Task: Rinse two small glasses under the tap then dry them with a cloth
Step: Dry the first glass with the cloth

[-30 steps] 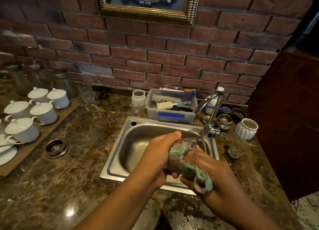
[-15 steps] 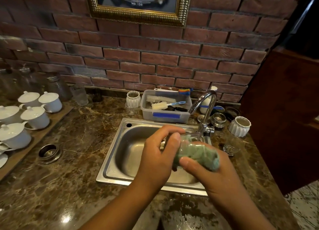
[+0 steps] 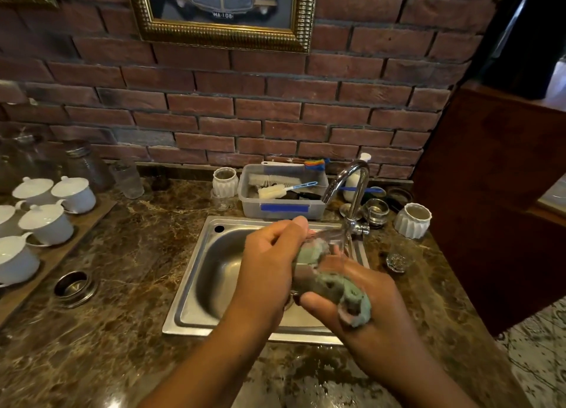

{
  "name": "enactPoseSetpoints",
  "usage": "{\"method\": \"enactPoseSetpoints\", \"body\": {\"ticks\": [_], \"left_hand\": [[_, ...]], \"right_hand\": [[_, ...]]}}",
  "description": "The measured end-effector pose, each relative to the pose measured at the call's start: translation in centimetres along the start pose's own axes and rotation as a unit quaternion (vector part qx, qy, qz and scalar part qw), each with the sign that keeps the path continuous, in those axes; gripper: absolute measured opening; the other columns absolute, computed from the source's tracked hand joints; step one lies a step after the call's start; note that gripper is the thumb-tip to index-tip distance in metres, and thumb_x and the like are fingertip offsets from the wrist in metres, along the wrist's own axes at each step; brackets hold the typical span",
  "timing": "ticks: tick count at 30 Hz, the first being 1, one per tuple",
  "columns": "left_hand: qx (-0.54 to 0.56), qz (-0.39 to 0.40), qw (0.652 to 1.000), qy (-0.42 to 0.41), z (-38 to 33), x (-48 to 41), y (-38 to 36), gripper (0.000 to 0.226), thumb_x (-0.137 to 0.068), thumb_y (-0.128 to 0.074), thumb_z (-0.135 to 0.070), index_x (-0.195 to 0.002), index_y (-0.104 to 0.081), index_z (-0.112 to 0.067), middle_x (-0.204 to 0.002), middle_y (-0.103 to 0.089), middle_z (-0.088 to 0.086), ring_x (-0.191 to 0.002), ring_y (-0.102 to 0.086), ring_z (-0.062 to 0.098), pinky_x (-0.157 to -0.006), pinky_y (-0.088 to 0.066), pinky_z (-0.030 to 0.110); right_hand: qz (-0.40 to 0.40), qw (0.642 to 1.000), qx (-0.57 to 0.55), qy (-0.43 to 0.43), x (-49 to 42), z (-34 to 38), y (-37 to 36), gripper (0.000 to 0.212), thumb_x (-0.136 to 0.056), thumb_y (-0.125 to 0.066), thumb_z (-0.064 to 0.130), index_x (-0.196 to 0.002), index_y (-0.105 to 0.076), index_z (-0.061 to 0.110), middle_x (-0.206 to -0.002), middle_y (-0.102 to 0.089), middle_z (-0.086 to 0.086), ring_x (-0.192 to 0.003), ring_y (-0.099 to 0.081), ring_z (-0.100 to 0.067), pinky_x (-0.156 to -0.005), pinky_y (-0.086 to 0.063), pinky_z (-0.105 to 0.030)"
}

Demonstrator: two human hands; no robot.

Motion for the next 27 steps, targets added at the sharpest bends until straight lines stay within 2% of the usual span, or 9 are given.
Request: {"method": "enactPoseSetpoints", "body": {"ticks": [2,4,6,7,12,17,22,25,27], "left_hand": [[-0.11,-0.006,0.977,-0.181,-0.3,0.2,0.3,0.033,-0.094,-0.058,-0.033,-0.076,-0.069,-0.009,-0.069,-0.066,0.007,-0.065,-0.067,0.013,-0.055,-0.053,0.025],[-0.229,0.019,0.912,-0.341,-0.6,0.4,0.5,0.03,-0.092,-0.055,-0.031,-0.084,-0.071,-0.007,-0.074,-0.067,0.001,-0.071,-0.065,0.011,-0.059,-0.053,0.023],[-0.308,0.049,0.843,-0.438,-0.4,0.2,0.5,0.029,-0.092,-0.053,-0.026,-0.088,-0.072,-0.003,-0.08,-0.067,0.003,-0.074,-0.063,0.012,-0.064,-0.051,0.025],[-0.31,0.056,0.84,-0.442,-0.2,0.0,0.6,0.03,-0.092,-0.052,-0.026,-0.089,-0.071,-0.003,-0.081,-0.067,0.003,-0.075,-0.062,0.012,-0.065,-0.05,0.024],[-0.138,0.024,0.98,-0.14,0.2,0.7,-0.6,0.032,-0.09,-0.05,-0.042,-0.089,-0.068,-0.015,-0.079,-0.068,-0.005,-0.067,-0.064,0.007,-0.048,-0.047,0.021],[0.024,0.088,0.965,0.246,0.5,0.1,-0.4,0.028,-0.093,-0.059,-0.038,-0.092,-0.07,-0.012,-0.066,-0.065,0.006,-0.045,-0.058,0.017,-0.035,-0.034,0.018],[0.092,0.001,0.979,0.183,-0.4,0.3,-1.3,0.022,-0.094,-0.062,-0.026,-0.079,-0.072,-0.014,-0.066,-0.07,0.006,-0.053,-0.066,0.019,-0.055,-0.049,0.03],[-0.003,-0.042,0.999,-0.016,-1.5,0.4,-1.3,0.031,-0.098,-0.056,-0.016,-0.071,-0.072,-0.012,-0.063,-0.069,0.004,-0.057,-0.066,0.012,-0.05,-0.051,0.025],[-0.146,-0.046,0.964,-0.219,-2.2,0.9,-0.8,0.029,-0.098,-0.053,-0.022,-0.081,-0.074,-0.009,-0.069,-0.07,0.002,-0.065,-0.067,0.009,-0.053,-0.052,0.022]], "right_hand": [[-0.046,0.984,-0.146,-0.095,0.2,-0.4,-0.2,0.027,-0.079,-0.071,0.037,-0.093,-0.076,0.016,-0.09,-0.076,0.001,-0.086,-0.072,-0.009,-0.079,-0.057,-0.026],[-0.069,0.909,-0.349,-0.22,0.9,-2.0,-0.9,0.052,-0.065,-0.084,0.038,-0.104,-0.072,0.006,-0.099,-0.076,-0.013,-0.096,-0.073,-0.026,-0.083,-0.06,-0.036],[-0.076,0.817,-0.499,-0.278,1.3,-2.7,-1.5,0.064,-0.058,-0.093,0.032,-0.111,-0.071,0.004,-0.11,-0.073,-0.021,-0.103,-0.072,-0.031,-0.086,-0.059,-0.039],[-0.066,0.814,-0.508,-0.274,1.1,-2.6,-1.3,0.053,-0.065,-0.09,0.028,-0.11,-0.073,0.005,-0.111,-0.073,-0.021,-0.104,-0.071,-0.03,-0.087,-0.059,-0.038],[-0.019,0.981,-0.152,-0.115,-0.3,-0.6,1.3,0.016,-0.093,-0.064,0.028,-0.1,-0.075,0.019,-0.094,-0.075,0.005,-0.088,-0.071,-0.012,-0.079,-0.056,-0.025],[0.057,0.978,0.188,0.07,0.0,-0.6,1.9,0.031,-0.094,-0.052,0.057,-0.108,-0.069,0.036,-0.108,-0.071,0.019,-0.112,-0.062,0.0,-0.123,-0.023,-0.039],[0.033,0.986,0.144,0.077,-0.4,0.2,1.9,0.03,-0.091,-0.06,0.048,-0.105,-0.073,0.025,-0.105,-0.072,0.013,-0.107,-0.066,-0.004,-0.122,-0.028,-0.043],[0.003,0.999,-0.035,0.006,-0.5,0.5,1.6,0.025,-0.089,-0.064,0.042,-0.102,-0.075,0.024,-0.1,-0.074,0.013,-0.096,-0.07,-0.008,-0.092,-0.055,-0.033],[-0.026,0.979,-0.185,-0.082,-0.4,0.1,1.2,0.025,-0.082,-0.069,0.039,-0.097,-0.076,0.02,-0.095,-0.076,0.0,-0.089,-0.073,-0.016,-0.08,-0.056,-0.029]]}}
Point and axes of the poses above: each hand's wrist, its own x-axis away from the middle knuckle, its own y-axis out of the back of the hand, z = x × y, the point moved 4 cm from there along -x, towards the middle knuckle
